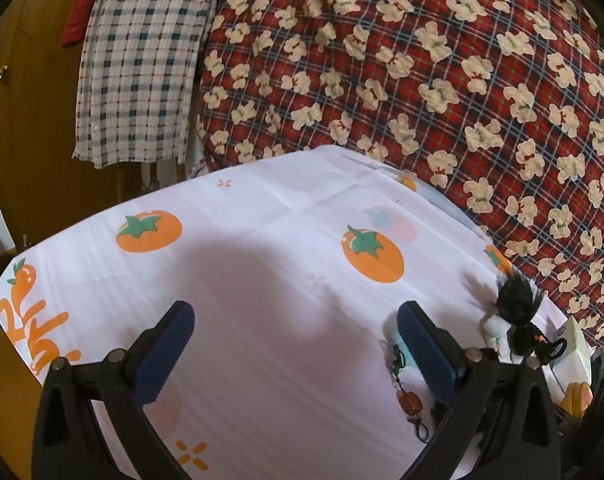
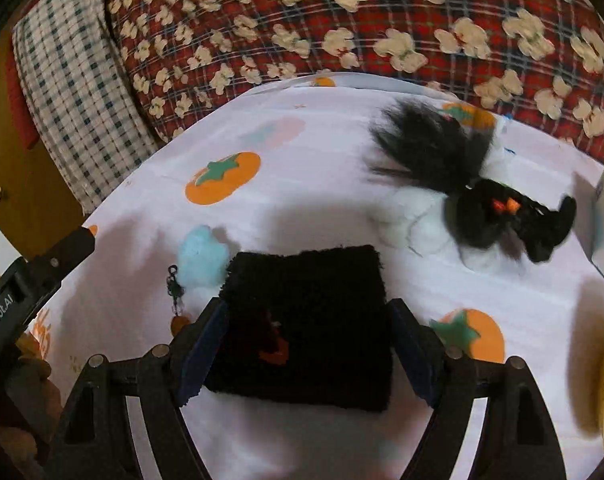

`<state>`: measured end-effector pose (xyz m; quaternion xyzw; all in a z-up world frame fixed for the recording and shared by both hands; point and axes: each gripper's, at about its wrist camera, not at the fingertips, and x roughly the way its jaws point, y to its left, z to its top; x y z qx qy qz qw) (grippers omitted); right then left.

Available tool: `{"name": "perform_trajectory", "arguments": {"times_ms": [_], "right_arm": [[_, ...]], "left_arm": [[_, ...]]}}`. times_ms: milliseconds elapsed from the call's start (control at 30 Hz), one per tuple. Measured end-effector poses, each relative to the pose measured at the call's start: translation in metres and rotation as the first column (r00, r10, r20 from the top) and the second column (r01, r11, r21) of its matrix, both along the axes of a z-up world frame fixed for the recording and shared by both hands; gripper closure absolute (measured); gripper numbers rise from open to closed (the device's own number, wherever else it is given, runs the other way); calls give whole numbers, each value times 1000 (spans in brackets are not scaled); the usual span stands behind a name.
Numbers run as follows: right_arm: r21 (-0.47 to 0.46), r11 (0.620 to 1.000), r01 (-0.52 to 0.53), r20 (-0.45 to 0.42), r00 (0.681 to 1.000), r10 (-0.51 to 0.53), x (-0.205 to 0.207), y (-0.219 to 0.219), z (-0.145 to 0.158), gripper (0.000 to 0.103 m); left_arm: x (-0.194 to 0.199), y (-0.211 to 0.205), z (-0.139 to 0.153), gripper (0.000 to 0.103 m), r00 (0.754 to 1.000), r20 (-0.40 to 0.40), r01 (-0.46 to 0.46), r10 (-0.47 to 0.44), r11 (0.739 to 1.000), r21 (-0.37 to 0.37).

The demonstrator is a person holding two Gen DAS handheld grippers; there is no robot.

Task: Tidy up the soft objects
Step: 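Lower the right gripper onto the black fuzzy pouch and grasp it, then grasp the light-blue plush keychain with the left gripper while the right holds the pouch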

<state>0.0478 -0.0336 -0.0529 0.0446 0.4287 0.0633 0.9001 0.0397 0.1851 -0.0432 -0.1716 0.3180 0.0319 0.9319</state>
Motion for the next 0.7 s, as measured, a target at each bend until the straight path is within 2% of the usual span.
{"name": "perform_trajectory", "arguments": {"times_ms": [100,233,267,300,367,500,567,700], "right_arm": [[-70,998,-10,-13,1000,9,2,11,-1,20],[-75,997,-20,-14,1000,18,0,9,-1,21],[-70,997,-18,-13,1000,17,0,8,-1,25],[-57,998,-18,-6,1000,17,0,6,0,39],[-19,999,-31,3,1000,31,-1,3,0,53],[36,997,-64,8,998,64,-3,-2,1,69],[71,995,-72,34,997,70,-7,-10,5,74],[93,995,-46,120,992,34,-21,-27,17,75]], "left_arm": [[1,4,-3,0,1000,-19,-19,18,1000,-13],[3,7,-6,0,999,-35,-34,33,999,-25],[2,8,-6,0,999,-37,-35,34,999,-26],[2,9,-6,0,999,-39,-38,37,999,-25],[2,8,-6,0,998,-42,-43,42,999,-20],[3,4,-5,0,998,-46,-45,45,999,6],[4,1,-4,0,998,-48,-41,42,999,27],[5,-7,-2,0,998,-51,-28,32,996,81]]}}
